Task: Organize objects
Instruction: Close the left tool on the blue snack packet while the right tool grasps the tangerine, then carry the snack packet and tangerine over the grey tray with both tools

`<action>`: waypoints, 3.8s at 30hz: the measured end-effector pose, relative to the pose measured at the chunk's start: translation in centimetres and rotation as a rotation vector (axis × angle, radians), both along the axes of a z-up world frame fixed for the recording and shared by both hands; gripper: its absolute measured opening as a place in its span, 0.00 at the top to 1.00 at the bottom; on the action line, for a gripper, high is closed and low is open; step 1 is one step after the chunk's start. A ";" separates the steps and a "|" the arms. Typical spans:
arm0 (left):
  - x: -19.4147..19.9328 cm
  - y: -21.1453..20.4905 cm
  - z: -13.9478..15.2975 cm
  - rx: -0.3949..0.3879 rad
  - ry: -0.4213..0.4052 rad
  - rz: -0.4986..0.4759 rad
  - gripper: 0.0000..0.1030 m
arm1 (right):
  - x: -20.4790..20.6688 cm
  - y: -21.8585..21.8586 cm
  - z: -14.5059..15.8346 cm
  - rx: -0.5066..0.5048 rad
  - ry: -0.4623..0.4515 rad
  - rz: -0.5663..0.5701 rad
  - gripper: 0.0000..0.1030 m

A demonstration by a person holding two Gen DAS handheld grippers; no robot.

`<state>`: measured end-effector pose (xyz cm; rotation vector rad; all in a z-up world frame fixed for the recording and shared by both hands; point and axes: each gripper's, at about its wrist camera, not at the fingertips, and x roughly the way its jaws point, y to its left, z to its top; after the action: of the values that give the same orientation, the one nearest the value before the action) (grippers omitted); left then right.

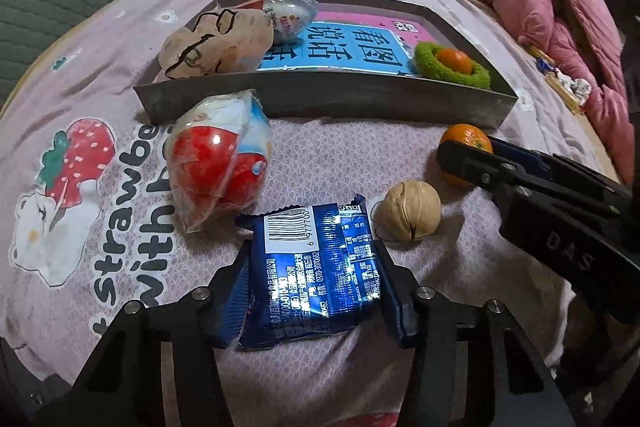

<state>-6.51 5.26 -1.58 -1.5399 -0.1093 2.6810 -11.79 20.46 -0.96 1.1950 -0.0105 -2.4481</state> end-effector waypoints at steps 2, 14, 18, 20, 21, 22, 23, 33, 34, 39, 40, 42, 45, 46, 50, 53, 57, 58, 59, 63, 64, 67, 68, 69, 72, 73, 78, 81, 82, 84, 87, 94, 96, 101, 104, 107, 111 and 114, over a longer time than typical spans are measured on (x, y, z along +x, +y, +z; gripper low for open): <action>0.2 -0.1 0.1 0.008 -0.001 -0.013 0.46 | 0.0 -0.2 0.0 0.003 0.003 -0.001 0.62; 1.7 0.1 1.0 0.057 0.023 -0.099 0.46 | 0.3 -0.6 0.5 0.009 0.022 0.016 0.62; 1.8 0.4 1.5 0.058 0.037 -0.107 0.46 | 0.3 -0.4 0.5 0.009 0.019 0.010 0.62; 2.0 0.6 1.9 0.061 0.051 -0.115 0.46 | 0.4 -0.2 0.6 0.005 0.024 0.005 0.62; 2.1 0.6 2.2 0.059 0.059 -0.119 0.46 | 0.4 0.0 0.7 0.000 0.028 0.002 0.62; 2.2 0.6 2.4 0.057 0.067 -0.122 0.46 | 0.4 0.1 0.8 -0.003 0.030 -0.001 0.62; 2.3 0.7 2.7 0.059 0.079 -0.129 0.46 | 0.5 0.3 1.0 -0.009 0.035 -0.004 0.62; 2.9 1.0 5.0 0.052 0.176 -0.156 0.46 | 0.6 0.9 2.3 -0.045 0.076 -0.028 0.62; 2.9 0.8 5.2 0.051 0.185 -0.154 0.46 | 0.6 1.0 2.4 -0.046 0.082 -0.030 0.62; 2.6 0.0 6.5 0.045 0.233 -0.130 0.46 | 0.7 1.1 3.0 -0.062 0.102 -0.034 0.62; 2.5 -0.3 6.7 0.046 0.240 -0.125 0.46 | 0.7 1.1 3.0 -0.064 0.101 -0.034 0.62; 2.2 -0.7 7.1 0.052 0.253 -0.111 0.46 | 0.6 1.1 3.1 -0.064 0.101 -0.038 0.62; 1.7 -1.4 7.7 0.049 0.277 -0.091 0.46 | 0.7 1.1 3.2 -0.068 0.109 -0.041 0.62; 1.5 -1.6 7.9 0.049 0.286 -0.086 0.46 | 0.7 1.0 3.3 -0.072 0.110 -0.038 0.62; 0.9 -2.1 8.3 0.040 0.304 -0.068 0.46 | 0.7 0.9 3.5 -0.081 0.119 -0.040 0.62; 0.6 -2.4 8.3 0.017 0.308 -0.065 0.46 | 0.8 0.7 3.7 -0.089 0.124 -0.039 0.62; 0.0 -2.8 8.1 0.016 0.299 -0.060 0.46 | 0.7 0.5 4.1 -0.091 0.138 -0.044 0.62; -0.1 -2.8 8.0 0.015 0.302 -0.058 0.45 | 0.7 0.4 4.2 -0.095 0.139 -0.043 0.62; -0.2 -2.9 8.0 0.008 0.304 -0.056 0.45 | 0.6 0.3 4.2 -0.097 0.141 -0.045 0.62; -0.4 -2.9 8.0 0.006 0.322 -0.059 0.45 | 0.6 -0.2 4.5 -0.090 0.156 -0.048 0.62; -0.4 -2.9 7.9 -0.004 0.330 -0.058 0.45 | 0.6 -0.3 4.5 -0.085 0.157 -0.045 0.62; -0.8 -3.1 7.6 -0.008 0.331 -0.058 0.45 | 0.4 -0.9 4.4 -0.072 0.156 -0.044 0.62; -0.9 -3.2 7.4 0.001 0.327 -0.058 0.45 | 0.4 -1.0 4.4 -0.070 0.158 -0.041 0.62; -1.0 -3.3 7.3 0.006 0.330 -0.059 0.45 | 0.3 -1.2 4.4 -0.065 0.161 -0.043 0.62; -1.2 -3.4 7.3 -0.001 0.349 -0.059 0.45 | 0.2 -1.4 4.3 -0.048 0.168 -0.045 0.62; -1.3 -3.4 7.3 -0.009 0.357 -0.058 0.45 | 0.1 -1.4 4.4 -0.045 0.168 -0.043 0.62; -2.2 -4.0 7.1 0.000 0.358 -0.044 0.45 | -0.2 -1.7 4.3 -0.048 0.166 -0.047 0.62; -2.7 -4.4 7.0 0.011 0.351 -0.035 0.45 | -0.4 -1.9 4.3 -0.046 0.167 -0.050 0.62; -2.8 -4.4 7.0 0.014 0.353 -0.032 0.45 | -0.5 -2.0 4.3 -0.047 0.167 -0.048 0.62; -3.0 -4.5 7.1 0.010 0.357 -0.030 0.45 | -0.6 -2.2 4.3 -0.042 0.169 -0.051 0.62; -3.3 -4.7 7.0 0.013 0.354 -0.021 0.45 | -0.7 -2.6 4.3 -0.021 0.178 -0.051 0.62; -3.9 -5.4 7.2 0.020 0.359 0.009 0.45 | -0.8 -3.7 4.9 0.010 0.222 -0.050 0.62; -4.2 -5.4 7.3 0.018 0.364 0.015 0.45 | -0.9 -3.8 5.1 0.001 0.227 -0.054 0.62; -4.9 -5.5 7.1 0.019 0.359 0.023 0.45 | -1.2 -4.0 5.2 -0.003 0.234 -0.061 0.62; -5.5 -5.6 6.9 0.023 0.346 0.026 0.45 | -1.6 -4.0 5.2 0.012 0.240 -0.071 0.62; -6.3 -5.5 6.6 0.019 0.333 0.029 0.45 | -2.2 -3.9 4.9 0.022 0.237 -0.086 0.62; -7.6 -5.4 6.2 0.021 0.315 0.039 0.45 | -2.9 -3.6 4.5 0.019 0.220 -0.100 0.62; -8.6 -5.5 5.8 0.021 0.298 0.049 0.45 | -3.5 -3.5 4.2 0.021 0.211 -0.109 0.62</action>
<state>-15.06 -0.25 4.24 -1.1280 -0.1635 2.8996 -15.25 16.95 3.21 0.9616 0.0116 -2.6646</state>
